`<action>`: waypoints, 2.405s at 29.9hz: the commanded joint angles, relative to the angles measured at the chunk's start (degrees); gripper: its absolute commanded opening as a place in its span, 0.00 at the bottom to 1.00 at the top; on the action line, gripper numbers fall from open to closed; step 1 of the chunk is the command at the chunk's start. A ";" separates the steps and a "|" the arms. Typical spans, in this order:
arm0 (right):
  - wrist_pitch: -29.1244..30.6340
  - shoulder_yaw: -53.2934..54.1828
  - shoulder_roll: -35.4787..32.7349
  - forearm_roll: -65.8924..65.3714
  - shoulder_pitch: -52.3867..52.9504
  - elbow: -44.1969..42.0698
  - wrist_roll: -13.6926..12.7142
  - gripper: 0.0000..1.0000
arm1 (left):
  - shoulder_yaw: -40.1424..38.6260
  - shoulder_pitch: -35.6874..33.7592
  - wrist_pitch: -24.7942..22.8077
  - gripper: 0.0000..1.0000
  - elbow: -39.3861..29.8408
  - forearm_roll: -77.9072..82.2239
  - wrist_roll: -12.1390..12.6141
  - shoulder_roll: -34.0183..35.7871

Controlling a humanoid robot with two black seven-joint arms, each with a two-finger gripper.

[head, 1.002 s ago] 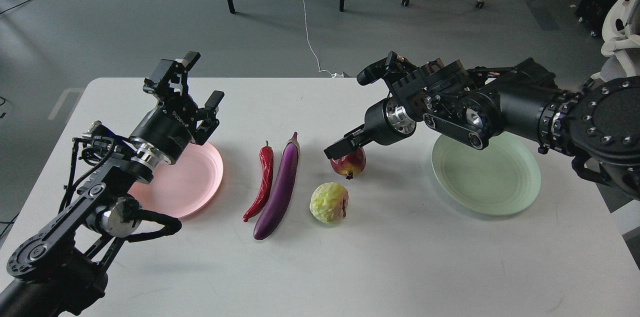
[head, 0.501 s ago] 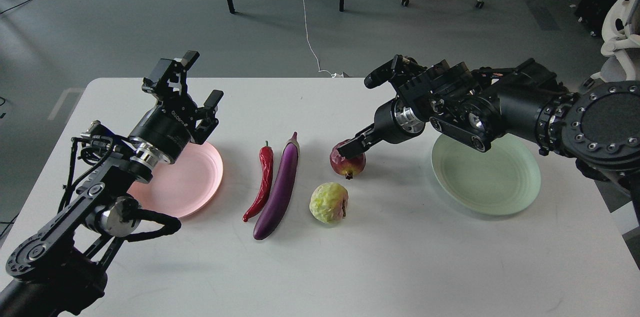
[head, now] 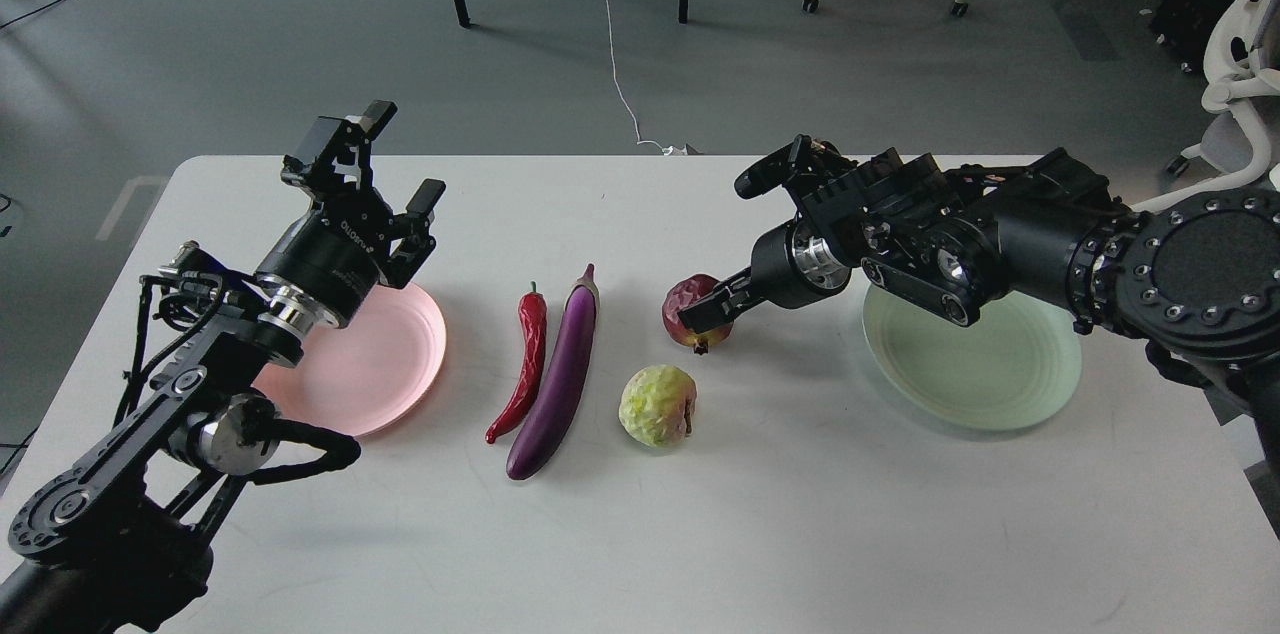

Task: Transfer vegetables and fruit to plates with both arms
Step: 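Grasp the red apple with the right gripper and lift it, then carry the apple onto the green plate and release it, then move the right gripper down to the pale green fruit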

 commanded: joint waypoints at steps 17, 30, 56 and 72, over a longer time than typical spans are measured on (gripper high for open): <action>-0.29 0.75 -22.83 -7.75 13.59 19.76 0.00 0.32 | 0.24 0.00 0.17 0.98 -0.97 0.09 0.17 0.00; -6.61 -0.13 -32.79 -19.54 3.76 14.15 0.00 0.34 | 1.12 0.00 0.34 0.98 -1.49 0.18 0.26 -0.18; -7.32 4.27 -33.06 -7.34 16.40 38.31 0.00 0.94 | 1.12 0.35 0.26 0.98 -2.55 0.18 0.26 -0.35; -13.99 1.63 -8.63 -6.54 7.80 29.10 0.00 0.94 | 0.59 0.62 0.26 0.98 -2.55 0.18 0.26 -0.26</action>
